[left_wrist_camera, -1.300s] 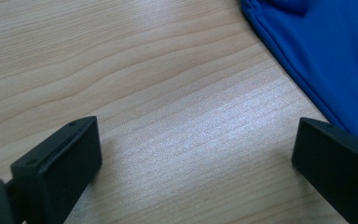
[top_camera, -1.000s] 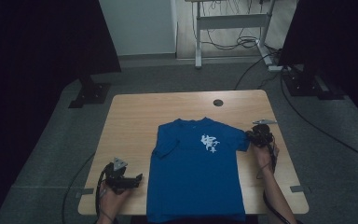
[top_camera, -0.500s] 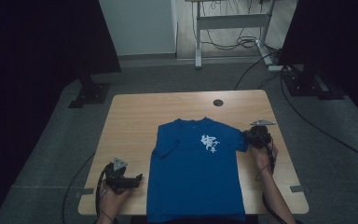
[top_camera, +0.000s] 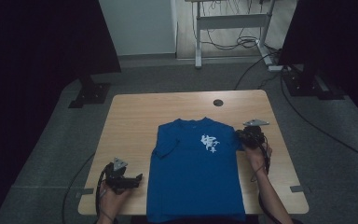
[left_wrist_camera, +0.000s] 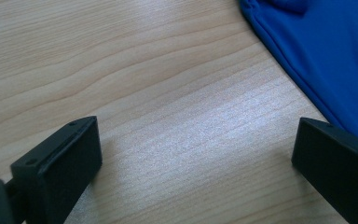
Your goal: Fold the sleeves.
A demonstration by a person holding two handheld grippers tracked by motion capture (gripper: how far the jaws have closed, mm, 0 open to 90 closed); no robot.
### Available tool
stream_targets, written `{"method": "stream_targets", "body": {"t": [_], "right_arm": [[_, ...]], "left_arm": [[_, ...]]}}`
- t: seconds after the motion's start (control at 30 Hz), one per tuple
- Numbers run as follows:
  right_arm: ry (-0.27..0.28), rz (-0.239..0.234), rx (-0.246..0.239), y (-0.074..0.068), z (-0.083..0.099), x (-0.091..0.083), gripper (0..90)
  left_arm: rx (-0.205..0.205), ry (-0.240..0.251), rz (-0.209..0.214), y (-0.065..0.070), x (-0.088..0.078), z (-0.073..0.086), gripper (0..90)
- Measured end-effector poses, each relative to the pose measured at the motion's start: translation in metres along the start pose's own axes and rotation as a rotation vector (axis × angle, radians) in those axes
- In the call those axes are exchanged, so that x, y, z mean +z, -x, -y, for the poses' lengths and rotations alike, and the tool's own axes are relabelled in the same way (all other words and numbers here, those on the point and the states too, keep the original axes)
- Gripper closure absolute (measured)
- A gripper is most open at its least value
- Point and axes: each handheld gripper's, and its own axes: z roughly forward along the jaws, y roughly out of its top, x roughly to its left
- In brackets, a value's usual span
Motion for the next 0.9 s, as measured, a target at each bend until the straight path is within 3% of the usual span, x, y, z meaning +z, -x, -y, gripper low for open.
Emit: {"method": "stream_targets", "body": {"t": [0.53,0.9], "right_arm": [[0.019,-0.064,-0.006,-0.026,-0.004,0.006,85.5],[0.021,-0.080,-0.024,-0.046,-0.009,0.014,85.4]], "left_arm": [[0.000,0.000,0.000,0.000,0.000,0.000,1.5],[0.000,0.000,0.000,0.000,0.000,0.000,1.5]]}}
